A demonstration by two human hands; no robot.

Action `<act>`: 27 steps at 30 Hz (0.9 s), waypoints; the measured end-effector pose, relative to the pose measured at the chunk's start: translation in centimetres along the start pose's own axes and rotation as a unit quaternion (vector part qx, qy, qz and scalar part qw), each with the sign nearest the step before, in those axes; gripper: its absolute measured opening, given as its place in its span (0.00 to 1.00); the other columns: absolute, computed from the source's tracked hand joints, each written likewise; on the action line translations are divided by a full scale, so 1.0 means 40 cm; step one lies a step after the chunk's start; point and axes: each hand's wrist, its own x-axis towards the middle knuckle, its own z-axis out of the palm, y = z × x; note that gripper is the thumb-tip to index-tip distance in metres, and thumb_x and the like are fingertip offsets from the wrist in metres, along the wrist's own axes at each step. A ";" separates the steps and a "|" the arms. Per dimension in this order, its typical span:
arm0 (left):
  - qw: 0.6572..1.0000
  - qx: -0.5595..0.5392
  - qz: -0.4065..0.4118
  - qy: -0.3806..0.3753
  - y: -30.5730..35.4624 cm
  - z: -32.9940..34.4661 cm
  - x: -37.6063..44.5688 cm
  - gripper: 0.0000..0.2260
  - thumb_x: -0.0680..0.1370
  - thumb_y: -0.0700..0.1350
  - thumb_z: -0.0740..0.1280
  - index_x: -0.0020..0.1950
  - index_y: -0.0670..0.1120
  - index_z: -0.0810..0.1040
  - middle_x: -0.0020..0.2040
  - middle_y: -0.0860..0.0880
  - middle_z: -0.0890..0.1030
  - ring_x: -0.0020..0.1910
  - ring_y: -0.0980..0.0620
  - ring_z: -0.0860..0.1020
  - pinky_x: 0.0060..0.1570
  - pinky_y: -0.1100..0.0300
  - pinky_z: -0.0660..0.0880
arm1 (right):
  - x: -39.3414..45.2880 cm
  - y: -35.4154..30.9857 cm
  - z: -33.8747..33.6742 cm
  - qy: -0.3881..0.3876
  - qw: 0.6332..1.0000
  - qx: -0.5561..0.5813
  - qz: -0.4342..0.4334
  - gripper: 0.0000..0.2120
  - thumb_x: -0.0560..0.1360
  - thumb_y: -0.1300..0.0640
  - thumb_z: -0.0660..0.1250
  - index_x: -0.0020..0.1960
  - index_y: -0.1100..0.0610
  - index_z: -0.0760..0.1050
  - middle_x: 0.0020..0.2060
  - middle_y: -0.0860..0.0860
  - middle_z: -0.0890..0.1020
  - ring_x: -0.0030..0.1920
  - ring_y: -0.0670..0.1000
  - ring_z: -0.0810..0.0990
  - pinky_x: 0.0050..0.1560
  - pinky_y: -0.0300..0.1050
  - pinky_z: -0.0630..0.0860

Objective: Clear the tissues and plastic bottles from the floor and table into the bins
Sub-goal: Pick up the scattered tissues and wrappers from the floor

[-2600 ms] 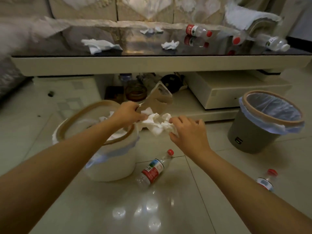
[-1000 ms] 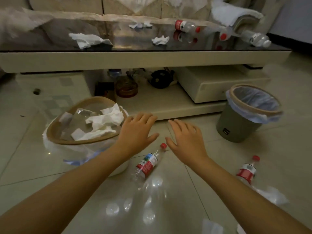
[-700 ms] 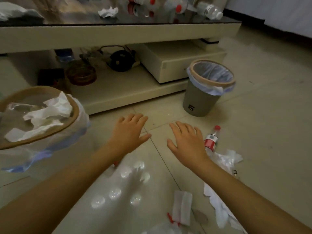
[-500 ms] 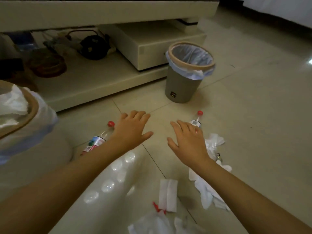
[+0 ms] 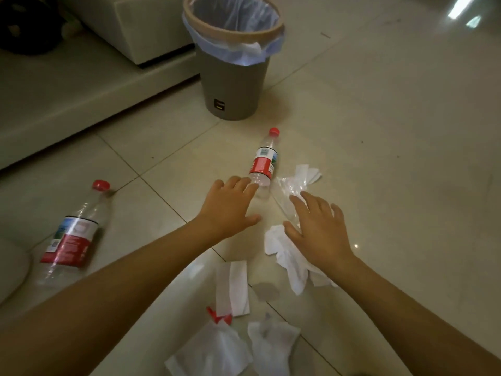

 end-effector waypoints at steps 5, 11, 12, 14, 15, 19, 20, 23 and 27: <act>0.997 -0.003 0.060 -0.050 0.072 0.067 0.093 0.38 0.72 0.65 0.64 0.76 0.50 0.55 0.77 0.46 0.57 0.74 0.45 0.57 0.69 0.47 0.59 | -0.035 0.070 0.073 -0.016 0.998 -0.006 0.053 0.28 0.73 0.41 0.64 0.68 0.53 0.69 0.68 0.56 0.72 0.64 0.61 0.74 0.60 0.63 0.70; 0.988 -0.046 0.092 -0.111 0.155 0.128 0.169 0.47 0.66 0.67 0.70 0.76 0.51 0.52 0.78 0.45 0.53 0.76 0.43 0.53 0.71 0.45 0.56 | -0.052 0.133 0.134 -0.024 0.997 0.005 0.073 0.30 0.72 0.40 0.65 0.69 0.53 0.69 0.67 0.57 0.73 0.64 0.60 0.74 0.59 0.63 0.72; 0.986 -0.045 0.100 -0.122 0.166 0.141 0.172 0.48 0.65 0.67 0.71 0.77 0.51 0.52 0.77 0.46 0.53 0.75 0.43 0.54 0.71 0.45 0.57 | -0.051 0.141 0.144 -0.024 0.997 0.011 0.073 0.30 0.71 0.39 0.66 0.68 0.54 0.69 0.66 0.57 0.74 0.62 0.60 0.75 0.57 0.63 0.73; 0.982 -0.044 0.116 -0.145 0.182 0.171 0.172 0.51 0.63 0.68 0.72 0.76 0.53 0.50 0.77 0.47 0.54 0.74 0.44 0.55 0.70 0.45 0.58 | -0.050 0.155 0.163 -0.045 0.995 0.030 0.079 0.34 0.68 0.35 0.63 0.68 0.53 0.67 0.65 0.58 0.75 0.60 0.61 0.77 0.55 0.63 0.75; 0.980 -0.046 0.122 -0.151 0.187 0.187 0.171 0.52 0.61 0.69 0.72 0.76 0.54 0.50 0.77 0.48 0.55 0.74 0.44 0.57 0.69 0.45 0.60 | -0.049 0.160 0.172 -0.050 0.995 0.038 0.081 0.37 0.66 0.33 0.61 0.68 0.52 0.65 0.65 0.58 0.75 0.60 0.61 0.77 0.54 0.63 0.75; 0.980 -0.026 0.134 -0.143 0.196 0.231 0.176 0.54 0.58 0.68 0.75 0.76 0.55 0.50 0.74 0.48 0.58 0.70 0.44 0.61 0.65 0.45 0.65 | -0.047 0.180 0.201 -0.107 0.988 0.069 0.085 0.49 0.61 0.27 0.61 0.75 0.48 0.52 0.75 0.55 0.59 0.71 0.59 0.65 0.66 0.61 0.67; 0.980 -0.026 0.134 -0.145 0.196 0.238 0.180 0.54 0.58 0.66 0.76 0.76 0.55 0.50 0.74 0.48 0.58 0.70 0.44 0.61 0.64 0.45 0.65 | -0.046 0.188 0.207 -0.141 0.984 0.073 0.083 0.51 0.62 0.28 0.65 0.76 0.47 0.47 0.77 0.53 0.53 0.74 0.57 0.59 0.68 0.59 0.64; 0.981 -0.045 0.127 -0.137 0.195 0.251 0.193 0.50 0.61 0.61 0.77 0.75 0.55 0.53 0.72 0.48 0.61 0.68 0.44 0.64 0.62 0.48 0.68 | -0.037 0.207 0.224 -0.174 0.982 0.045 0.060 0.55 0.63 0.31 0.69 0.76 0.45 0.39 0.77 0.51 0.44 0.74 0.57 0.57 0.68 0.56 0.65; 0.985 -0.099 0.110 -0.092 0.191 0.257 0.201 0.36 0.67 0.53 0.75 0.70 0.54 0.62 0.63 0.49 0.73 0.56 0.47 0.74 0.51 0.54 0.75 | -0.015 0.231 0.226 -0.179 0.982 0.043 0.049 0.56 0.63 0.36 0.73 0.75 0.42 0.36 0.77 0.50 0.40 0.71 0.58 0.63 0.61 0.53 0.71</act>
